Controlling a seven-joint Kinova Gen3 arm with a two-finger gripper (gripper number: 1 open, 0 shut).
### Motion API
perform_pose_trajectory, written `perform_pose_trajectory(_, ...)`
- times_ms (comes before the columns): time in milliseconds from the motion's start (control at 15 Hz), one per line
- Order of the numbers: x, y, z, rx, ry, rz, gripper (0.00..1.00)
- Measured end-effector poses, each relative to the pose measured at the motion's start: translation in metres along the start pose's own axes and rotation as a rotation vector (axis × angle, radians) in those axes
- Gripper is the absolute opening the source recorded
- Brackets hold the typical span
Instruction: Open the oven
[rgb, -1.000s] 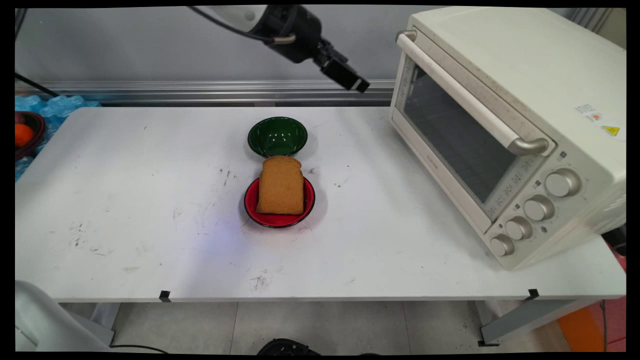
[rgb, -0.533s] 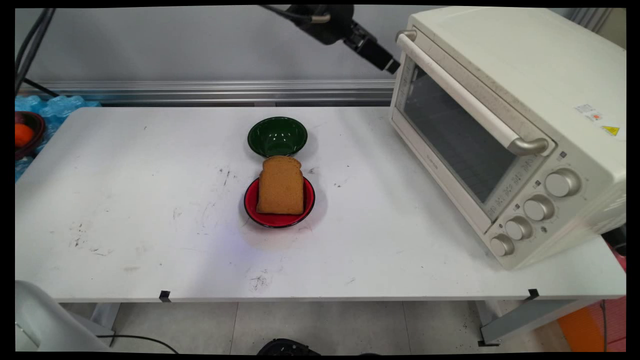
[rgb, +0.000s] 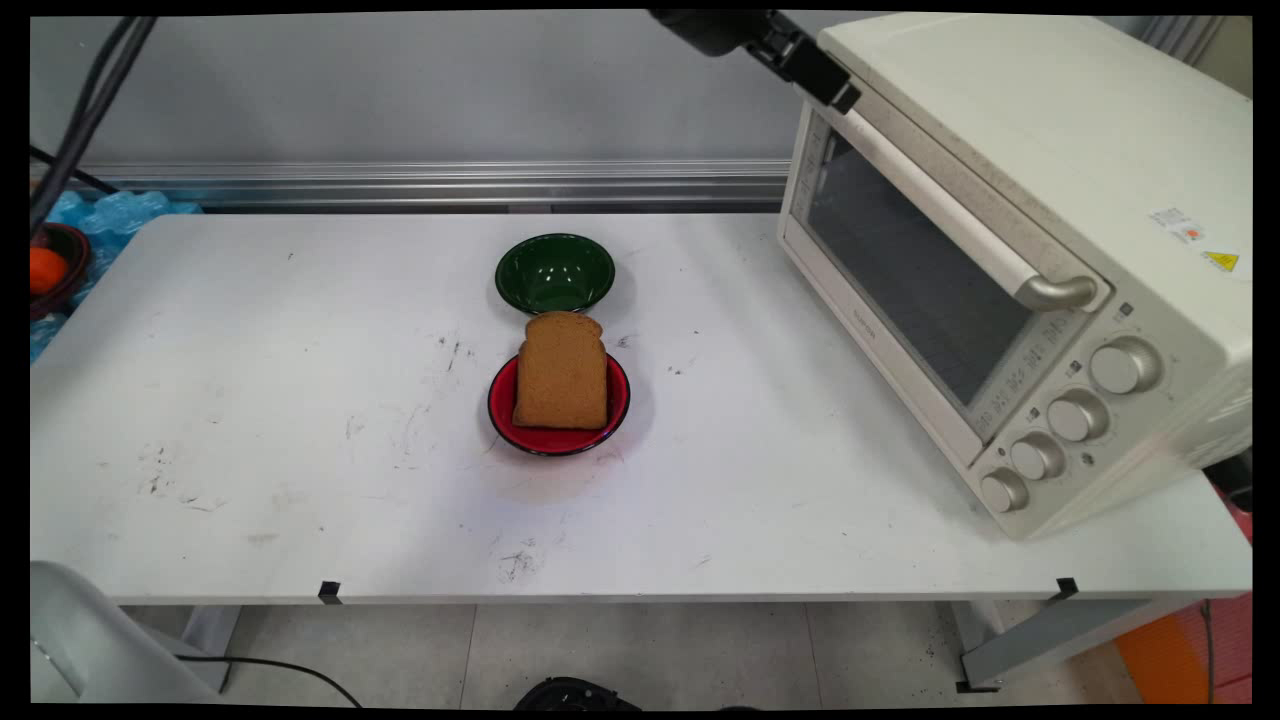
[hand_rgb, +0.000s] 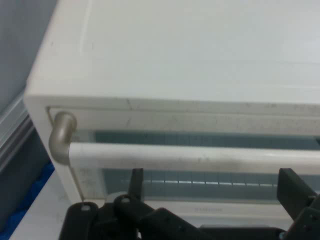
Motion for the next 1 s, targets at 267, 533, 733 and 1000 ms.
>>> perform_pose_trajectory(267,0.013,0.003,0.015,0.004,0.006,0.013,1.00)
perform_pose_trajectory(533,0.025,0.006,0.032,0.013,0.006,0.020,1.00)
perform_pose_trajectory(733,0.031,0.008,0.042,0.023,-0.001,0.027,0.00)
perform_pose_trajectory(1000,0.036,0.008,0.056,0.036,-0.016,0.039,0.00)
